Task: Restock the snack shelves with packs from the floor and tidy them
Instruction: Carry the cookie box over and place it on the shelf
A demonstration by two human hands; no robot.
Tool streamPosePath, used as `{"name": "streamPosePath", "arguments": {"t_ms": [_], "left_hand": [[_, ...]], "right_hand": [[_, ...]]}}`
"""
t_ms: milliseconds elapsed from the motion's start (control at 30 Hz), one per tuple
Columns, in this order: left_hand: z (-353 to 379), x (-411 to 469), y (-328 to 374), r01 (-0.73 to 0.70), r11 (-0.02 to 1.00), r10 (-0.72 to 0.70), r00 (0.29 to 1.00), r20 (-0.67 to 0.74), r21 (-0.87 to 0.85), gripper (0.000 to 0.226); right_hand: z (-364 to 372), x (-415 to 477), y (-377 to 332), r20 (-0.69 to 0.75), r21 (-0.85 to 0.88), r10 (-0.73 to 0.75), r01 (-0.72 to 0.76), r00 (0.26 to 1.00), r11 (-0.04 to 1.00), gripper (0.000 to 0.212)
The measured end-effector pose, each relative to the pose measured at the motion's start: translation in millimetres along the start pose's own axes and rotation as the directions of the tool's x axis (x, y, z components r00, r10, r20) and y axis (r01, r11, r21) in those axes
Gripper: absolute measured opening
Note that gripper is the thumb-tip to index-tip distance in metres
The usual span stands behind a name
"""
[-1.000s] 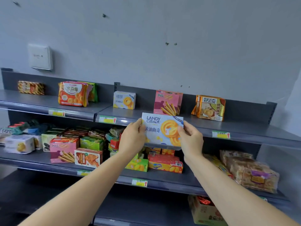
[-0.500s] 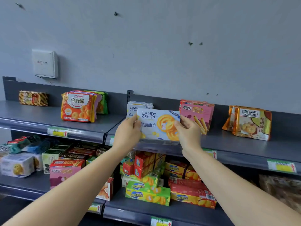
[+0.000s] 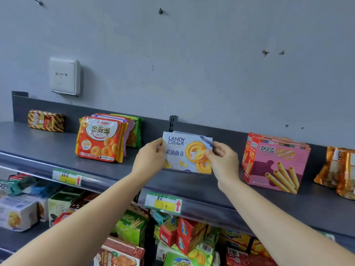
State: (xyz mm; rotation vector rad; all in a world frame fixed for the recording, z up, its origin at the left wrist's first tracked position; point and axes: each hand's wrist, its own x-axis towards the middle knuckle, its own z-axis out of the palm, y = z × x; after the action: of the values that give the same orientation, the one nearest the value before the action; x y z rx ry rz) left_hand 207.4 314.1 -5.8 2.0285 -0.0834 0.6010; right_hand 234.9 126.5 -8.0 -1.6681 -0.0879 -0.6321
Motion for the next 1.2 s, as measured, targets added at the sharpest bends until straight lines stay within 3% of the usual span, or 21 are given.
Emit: {"name": "streamPosePath", "arguments": {"t_ms": [467,767,1033,1200], "left_hand": [[-19,96,-77,-0.013,0.994,0.046,0.951,0.305,-0.111,0.025],[-12,107,-83,0.028,0.984,0.051,0.902,0.428,-0.176,0.026],[-9,107,-81,0.019,0.993,0.033,0.899,0.437,-0.115,0.034],[-11,91,-56,-0.225,0.974,0.216,0.924,0.316,-0.008,0.050]], "right_hand": [[82,13,19,-0.274,-0.189,0.030,-0.085,0.961,0.978,0.032],[84,17,21,-0.309,-0.346,0.049,-0.160,0.950,0.924,0.043],[78,19,22,-0.249,-0.479,0.072,-0.187,0.966,0.858,0.040],[64,10,14,-0.173,-0.528,0.057,-0.141,0.983,0.838,0.044]]}}
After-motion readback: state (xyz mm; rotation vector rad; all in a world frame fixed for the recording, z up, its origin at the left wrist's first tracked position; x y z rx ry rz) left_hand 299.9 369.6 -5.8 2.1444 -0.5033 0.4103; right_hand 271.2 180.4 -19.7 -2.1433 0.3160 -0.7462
